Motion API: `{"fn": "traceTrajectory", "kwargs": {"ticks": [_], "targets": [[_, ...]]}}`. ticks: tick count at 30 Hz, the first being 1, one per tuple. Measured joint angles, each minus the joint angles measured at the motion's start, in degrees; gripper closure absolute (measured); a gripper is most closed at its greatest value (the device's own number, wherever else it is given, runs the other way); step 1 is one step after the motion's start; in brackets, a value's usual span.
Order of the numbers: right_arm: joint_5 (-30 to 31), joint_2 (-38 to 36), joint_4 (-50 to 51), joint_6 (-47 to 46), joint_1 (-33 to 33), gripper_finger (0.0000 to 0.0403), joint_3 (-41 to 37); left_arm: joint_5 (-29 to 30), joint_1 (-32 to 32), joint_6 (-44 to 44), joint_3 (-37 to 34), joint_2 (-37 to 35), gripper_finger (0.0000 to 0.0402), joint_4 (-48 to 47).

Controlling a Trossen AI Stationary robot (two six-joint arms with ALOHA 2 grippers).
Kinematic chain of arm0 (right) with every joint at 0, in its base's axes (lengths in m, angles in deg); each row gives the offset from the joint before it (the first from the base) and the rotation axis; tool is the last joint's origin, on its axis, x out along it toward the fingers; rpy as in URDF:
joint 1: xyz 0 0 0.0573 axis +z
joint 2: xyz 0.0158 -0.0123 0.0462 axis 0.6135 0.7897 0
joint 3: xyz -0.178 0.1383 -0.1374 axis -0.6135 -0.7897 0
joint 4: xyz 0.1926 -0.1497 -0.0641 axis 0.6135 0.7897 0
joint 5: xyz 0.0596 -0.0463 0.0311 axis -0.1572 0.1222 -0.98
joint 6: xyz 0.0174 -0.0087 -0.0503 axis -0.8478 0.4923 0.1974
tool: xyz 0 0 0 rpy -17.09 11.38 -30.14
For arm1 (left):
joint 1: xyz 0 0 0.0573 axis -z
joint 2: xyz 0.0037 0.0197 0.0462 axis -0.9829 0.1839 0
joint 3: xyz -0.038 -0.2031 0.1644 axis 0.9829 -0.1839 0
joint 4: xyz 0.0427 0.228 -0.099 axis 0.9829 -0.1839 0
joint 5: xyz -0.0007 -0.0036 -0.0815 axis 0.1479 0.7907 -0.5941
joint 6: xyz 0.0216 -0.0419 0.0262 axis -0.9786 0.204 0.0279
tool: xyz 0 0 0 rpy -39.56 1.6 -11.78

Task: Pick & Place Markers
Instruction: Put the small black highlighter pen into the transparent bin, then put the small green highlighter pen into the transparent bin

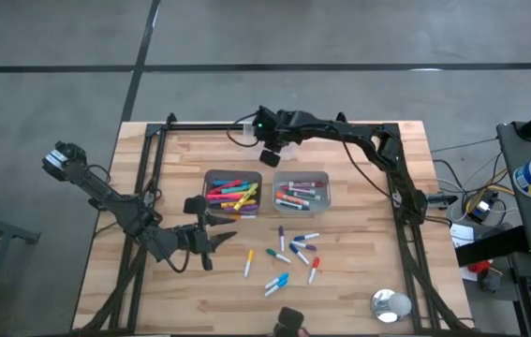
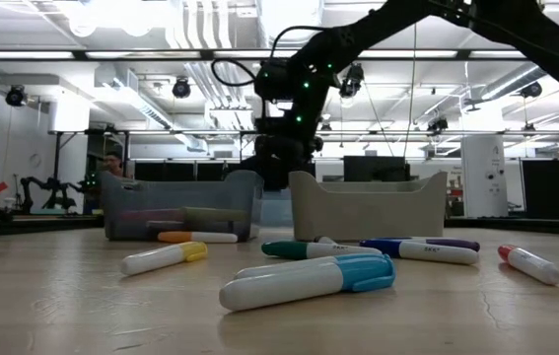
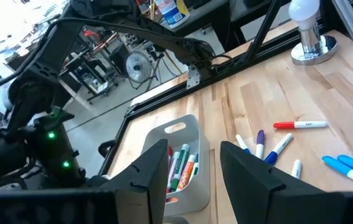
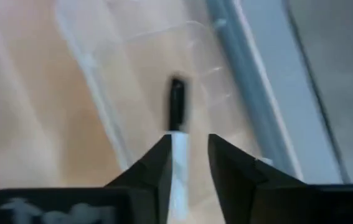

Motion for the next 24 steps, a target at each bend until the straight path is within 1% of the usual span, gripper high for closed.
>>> {"fn": "traceTrajectory", "kwargs": {"ticks": [3,5,8,10,11,12,14,15,18,21,24], "targets": [[2.4,-0.15,0.4,-0.2,0.03,0.028,0.02,0.38,0.0,0.61,0.0,0.0,0.0261,-0.33],[2.49,-0.53,2.67,-0.89,0.25,0.0266,0.26,2.77,-0.02,1.05,0.0,0.0,0.0274,-1.26],[2.22,-1.31,7.79,-3.77,0.8,0.0257,1.08,9.5,-0.65,3.27,-0.01,-0.77,0.0321,-8.09],[1.69,-1.99,12.58,-5.74,1.41,0.0256,1.09,10.56,-1.41,7.96,-0.03,-2.46,0.0365,-14.46],[1.69,-2.23,14.98,-7.05,1.79,0.0257,1.09,9.19,-1.89,11.23,-0.09,-3.58,0.0383,-17.34],[1.69,-2.33,17.48,-8.22,2.19,0.0259,1.07,6.62,-2.48,14.02,-0.42,-4.8,0.0391,-19.4],[1.69,-2.44,21.94,-10.11,3.4,0.0264,0.98,0.79,-3.52,17.56,-2.4,-7.46,0.0393,-21.58],[1.71,-2.58,23.82,-10.83,4.2,0.0267,0.98,-1.16,-3.82,18.33,-3.85,-9.01,0.0394,-21.5],[1.93,-3.23,27.16,-12.6,7.43,0.0277,0.98,-2.21,-4.02,18.03,-8.37,-15.25,0.0399,-17.48],[2.03,-4.28,27.78,-13.68,10.96,0.0286,0.98,-2.57,-4.02,16.35,-12.79,-22.8,0.0401,-14.33],[4.2,-5.92,28.1,-15.05,14.72,0.0294,0.98,-6.04,-4.07,14.44,-17.04,-31.47,0.0401,-14.05]]}}
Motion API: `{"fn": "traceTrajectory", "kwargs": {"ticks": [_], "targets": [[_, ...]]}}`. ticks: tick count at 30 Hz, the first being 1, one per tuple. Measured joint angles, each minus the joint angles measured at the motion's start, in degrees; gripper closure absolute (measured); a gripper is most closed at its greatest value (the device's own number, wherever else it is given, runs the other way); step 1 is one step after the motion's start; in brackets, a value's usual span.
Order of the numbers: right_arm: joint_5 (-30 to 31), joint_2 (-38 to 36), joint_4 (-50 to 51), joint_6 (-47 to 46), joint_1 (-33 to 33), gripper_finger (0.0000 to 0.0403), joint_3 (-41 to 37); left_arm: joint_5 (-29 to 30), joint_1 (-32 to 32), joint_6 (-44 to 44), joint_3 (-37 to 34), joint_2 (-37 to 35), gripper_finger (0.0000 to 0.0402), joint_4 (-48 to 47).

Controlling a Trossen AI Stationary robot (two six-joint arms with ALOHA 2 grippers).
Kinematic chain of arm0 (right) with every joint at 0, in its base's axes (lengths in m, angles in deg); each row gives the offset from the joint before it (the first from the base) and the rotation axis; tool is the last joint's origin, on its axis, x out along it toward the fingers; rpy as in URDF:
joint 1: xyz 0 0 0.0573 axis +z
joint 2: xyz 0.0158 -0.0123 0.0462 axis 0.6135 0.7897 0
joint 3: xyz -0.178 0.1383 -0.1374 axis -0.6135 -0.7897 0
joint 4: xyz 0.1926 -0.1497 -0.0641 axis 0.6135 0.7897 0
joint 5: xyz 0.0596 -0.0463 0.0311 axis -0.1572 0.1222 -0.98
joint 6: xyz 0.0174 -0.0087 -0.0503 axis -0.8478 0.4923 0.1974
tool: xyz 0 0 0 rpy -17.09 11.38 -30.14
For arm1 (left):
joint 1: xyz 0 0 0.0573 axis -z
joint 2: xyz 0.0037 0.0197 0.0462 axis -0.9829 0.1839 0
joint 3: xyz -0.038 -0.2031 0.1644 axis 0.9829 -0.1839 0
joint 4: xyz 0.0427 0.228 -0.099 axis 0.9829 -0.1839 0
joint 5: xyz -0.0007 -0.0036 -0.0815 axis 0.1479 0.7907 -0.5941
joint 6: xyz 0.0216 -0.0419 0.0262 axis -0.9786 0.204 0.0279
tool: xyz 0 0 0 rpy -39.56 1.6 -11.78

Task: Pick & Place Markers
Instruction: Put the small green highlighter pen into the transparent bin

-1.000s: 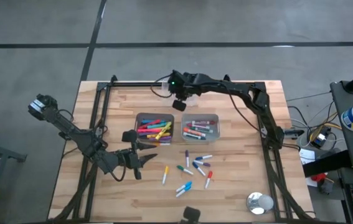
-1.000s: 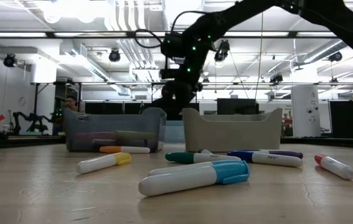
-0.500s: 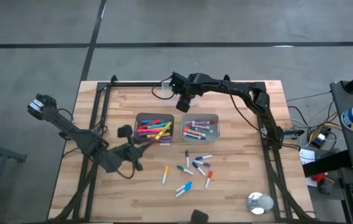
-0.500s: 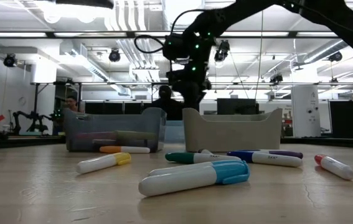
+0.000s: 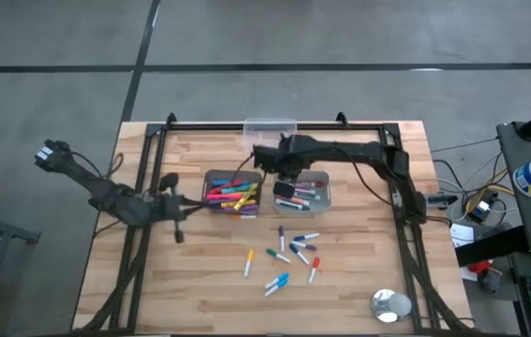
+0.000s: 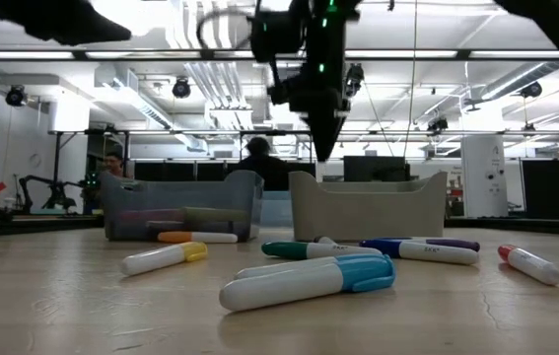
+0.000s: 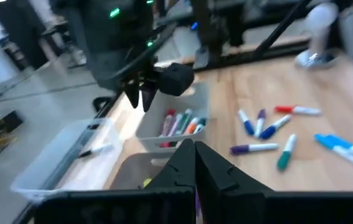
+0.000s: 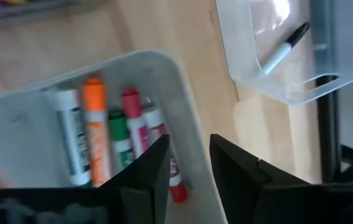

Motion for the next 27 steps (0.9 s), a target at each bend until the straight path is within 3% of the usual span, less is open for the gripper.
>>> {"fn": "traceTrajectory", "kwargs": {"ticks": [5,10,13,14,20,24,27], "targets": [[4.29,-2.58,-0.04,-2.87,6.62,0.0306,0.0,-10.4,-0.04,0.7,-6.68,-14.02,0.0401,0.01],[5.7,-3.78,-1.55,-3.59,12.88,0.0316,0.0,-14.26,-0.06,1.2,-11.85,-26.89,0.0401,-1.71],[5.55,-3.54,-2.34,-4.56,16.05,0.032,-0.27,-19.54,-0.01,0.98,-13.12,-32.98,0.0401,-1.4],[5.37,-3.38,-2.64,-4.2,16.99,0.0322,-0.28,-19.03,0.0,1.75,-13.6,-33.92,0.0401,0.4],[3.16,-3.05,-2.33,-11.11,22.06,0.0336,-0.31,-2.73,-0.07,11.97,-13.64,-32.91,0.0401,14.73],[0.98,-3.04,-4.02,-13.63,26.27,0.0343,-0.71,0.51,-0.04,11.26,-13.93,-32.5,0.0401,14.03],[0.76,-2.83,-10.85,-13.33,28.8,0.0344,-2.09,0.39,-0.04,11.29,-13.81,-32.12,0.0401,14.25]]}}
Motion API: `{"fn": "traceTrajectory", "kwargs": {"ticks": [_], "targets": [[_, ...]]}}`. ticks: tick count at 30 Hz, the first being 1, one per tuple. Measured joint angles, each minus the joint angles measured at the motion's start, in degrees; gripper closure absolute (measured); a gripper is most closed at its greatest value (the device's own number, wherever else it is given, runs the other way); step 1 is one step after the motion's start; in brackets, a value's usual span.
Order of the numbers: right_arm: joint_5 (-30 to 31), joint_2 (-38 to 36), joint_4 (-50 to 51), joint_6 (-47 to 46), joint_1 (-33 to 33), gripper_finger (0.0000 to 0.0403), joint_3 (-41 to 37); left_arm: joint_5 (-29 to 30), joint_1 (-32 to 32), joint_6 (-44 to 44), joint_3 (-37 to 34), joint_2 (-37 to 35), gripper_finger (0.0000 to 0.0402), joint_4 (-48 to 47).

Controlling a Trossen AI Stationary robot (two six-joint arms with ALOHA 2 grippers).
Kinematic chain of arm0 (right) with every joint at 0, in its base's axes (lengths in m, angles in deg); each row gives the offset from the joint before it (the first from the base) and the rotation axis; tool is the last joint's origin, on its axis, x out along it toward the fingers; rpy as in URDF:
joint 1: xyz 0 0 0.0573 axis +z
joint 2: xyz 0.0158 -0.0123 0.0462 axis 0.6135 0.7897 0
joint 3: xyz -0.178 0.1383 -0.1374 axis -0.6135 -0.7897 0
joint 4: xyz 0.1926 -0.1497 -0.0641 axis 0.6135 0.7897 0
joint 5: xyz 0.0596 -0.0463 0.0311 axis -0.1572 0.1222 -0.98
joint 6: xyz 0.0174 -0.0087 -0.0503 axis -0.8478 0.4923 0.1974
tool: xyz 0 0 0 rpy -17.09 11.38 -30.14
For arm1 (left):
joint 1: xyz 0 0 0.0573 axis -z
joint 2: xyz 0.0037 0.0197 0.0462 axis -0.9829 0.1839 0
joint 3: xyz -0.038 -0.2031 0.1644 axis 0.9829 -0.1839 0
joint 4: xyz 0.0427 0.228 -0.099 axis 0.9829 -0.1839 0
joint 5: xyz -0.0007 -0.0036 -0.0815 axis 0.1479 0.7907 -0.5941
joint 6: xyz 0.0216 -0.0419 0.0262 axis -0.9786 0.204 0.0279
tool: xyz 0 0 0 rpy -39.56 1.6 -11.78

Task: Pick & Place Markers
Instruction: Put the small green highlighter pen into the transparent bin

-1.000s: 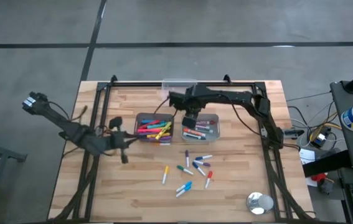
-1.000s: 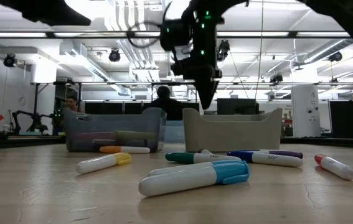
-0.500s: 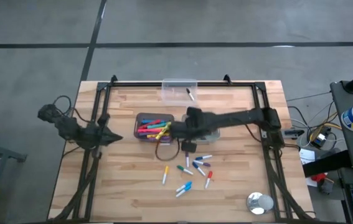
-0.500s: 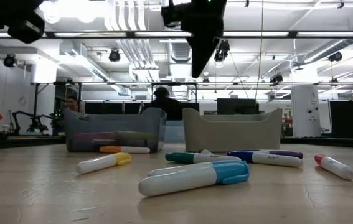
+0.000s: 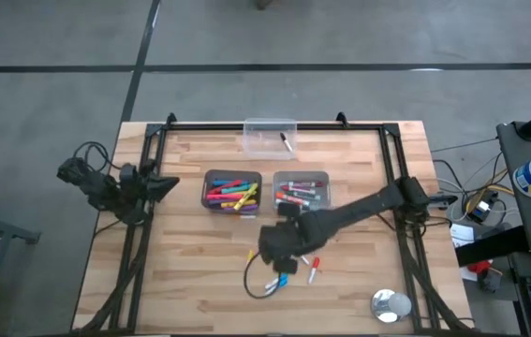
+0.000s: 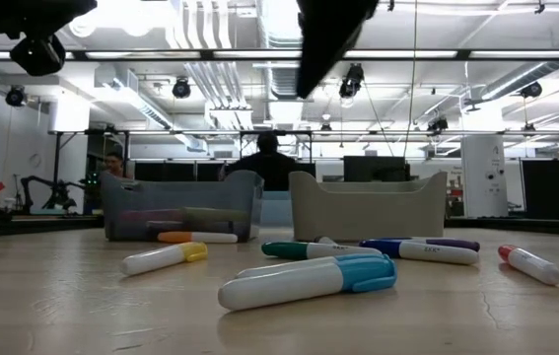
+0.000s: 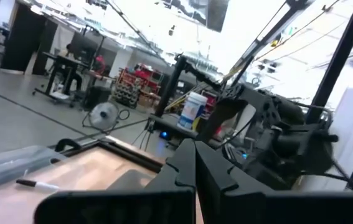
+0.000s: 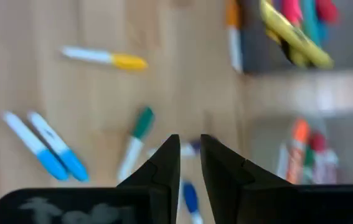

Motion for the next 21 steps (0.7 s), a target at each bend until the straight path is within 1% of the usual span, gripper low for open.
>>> {"fn": "traceTrajectory", "kwargs": {"ticks": [2,5,8,11,13,16,21], "targets": [[-0.69,0.06,-6.0,1.55,1.08,0.034,-1.67,-0.15,0.0,-0.01,-0.04,0.53,0.0401,-0.28],[-4.74,0.1,-13.48,1.9,1.44,0.0322,-3.39,-0.36,0.0,-0.01,-0.04,0.65,0.0401,-0.23],[-6.58,0.1,-17.82,-2.71,0.83,0.0295,-5.55,-0.41,0.0,-0.01,-0.06,0.8,0.0401,-0.34],[-6.11,0.11,-19.4,-7.87,0.36,0.0268,-8.85,-0.41,0.0,-0.01,-0.06,0.91,0.0401,-0.32],[-6.04,0.16,-21.87,-9.16,0.36,0.0257,-11.3,-0.41,0.0,-0.01,-0.1,0.93,0.0401,-0.36],[-6.1,0.16,-22.95,-10.45,0.74,0.0254,-14.35,-0.41,0.0,-0.01,-0.1,0.95,0.0401,-0.36],[-6.05,0.16,-24.84,-13.79,0.87,0.0267,-18.89,-0.4,0.0,-0.01,-0.1,0.95,0.0401,-0.36]]}}
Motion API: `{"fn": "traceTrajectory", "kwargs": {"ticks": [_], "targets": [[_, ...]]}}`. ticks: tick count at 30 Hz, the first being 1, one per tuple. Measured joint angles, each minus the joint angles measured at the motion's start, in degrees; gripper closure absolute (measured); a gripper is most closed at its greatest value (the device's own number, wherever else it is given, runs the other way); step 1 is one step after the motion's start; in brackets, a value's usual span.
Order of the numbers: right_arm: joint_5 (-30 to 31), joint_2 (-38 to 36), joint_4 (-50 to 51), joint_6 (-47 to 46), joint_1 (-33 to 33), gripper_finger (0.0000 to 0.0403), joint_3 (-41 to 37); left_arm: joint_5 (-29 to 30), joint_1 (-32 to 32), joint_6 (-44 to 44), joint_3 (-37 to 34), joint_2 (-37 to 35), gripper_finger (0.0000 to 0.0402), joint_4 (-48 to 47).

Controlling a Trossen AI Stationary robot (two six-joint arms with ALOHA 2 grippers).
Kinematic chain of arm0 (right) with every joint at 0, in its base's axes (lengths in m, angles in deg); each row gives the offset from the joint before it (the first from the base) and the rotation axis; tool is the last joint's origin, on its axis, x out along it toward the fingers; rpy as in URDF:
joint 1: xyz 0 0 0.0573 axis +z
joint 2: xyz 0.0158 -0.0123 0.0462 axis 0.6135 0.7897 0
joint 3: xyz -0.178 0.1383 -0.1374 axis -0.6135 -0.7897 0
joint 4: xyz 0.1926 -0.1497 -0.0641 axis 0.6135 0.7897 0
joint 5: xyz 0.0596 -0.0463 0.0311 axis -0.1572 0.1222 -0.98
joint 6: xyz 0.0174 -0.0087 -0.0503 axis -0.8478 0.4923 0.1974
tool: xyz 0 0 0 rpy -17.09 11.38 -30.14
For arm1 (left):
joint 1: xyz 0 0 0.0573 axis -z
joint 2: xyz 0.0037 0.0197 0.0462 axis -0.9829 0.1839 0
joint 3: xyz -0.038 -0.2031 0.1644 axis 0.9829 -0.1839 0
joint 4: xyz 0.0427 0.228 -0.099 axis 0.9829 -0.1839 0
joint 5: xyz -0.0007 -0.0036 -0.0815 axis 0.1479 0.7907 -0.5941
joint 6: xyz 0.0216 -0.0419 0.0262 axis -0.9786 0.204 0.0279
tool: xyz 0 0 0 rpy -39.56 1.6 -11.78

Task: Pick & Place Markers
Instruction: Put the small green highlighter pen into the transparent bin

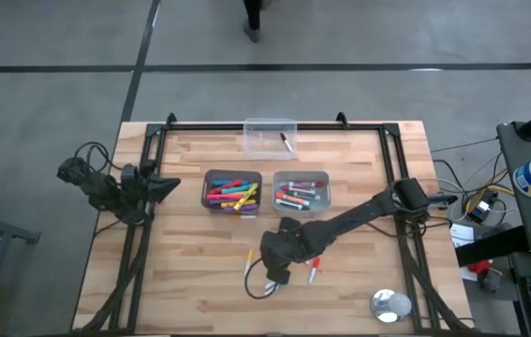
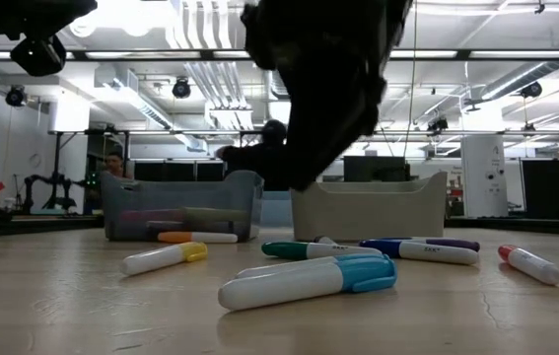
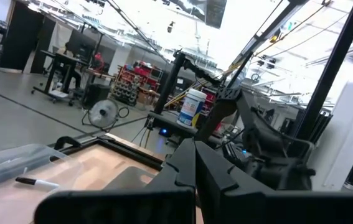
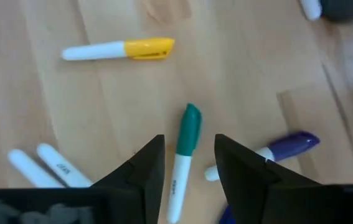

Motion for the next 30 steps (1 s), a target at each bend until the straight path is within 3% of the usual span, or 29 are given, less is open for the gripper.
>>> {"fn": "traceTrajectory", "kwargs": {"ticks": [7,24,30], "targets": [[-0.02,-0.02,-10.07,-0.12,0.04,0.0281,-5.59,0.0,0.0,0.0,0.0,0.0,0.0401,-0.01],[-1.53,-0.11,-14.8,-0.58,0.02,0.0308,-13.36,0.02,0.02,0.08,0.0,0.0,0.0401,-0.02],[-1.56,1.25,-16.11,-0.56,-0.67,0.033,-13.89,-1.78,0.04,5.76,0.28,-0.11,0.0401,-3.33]]}}
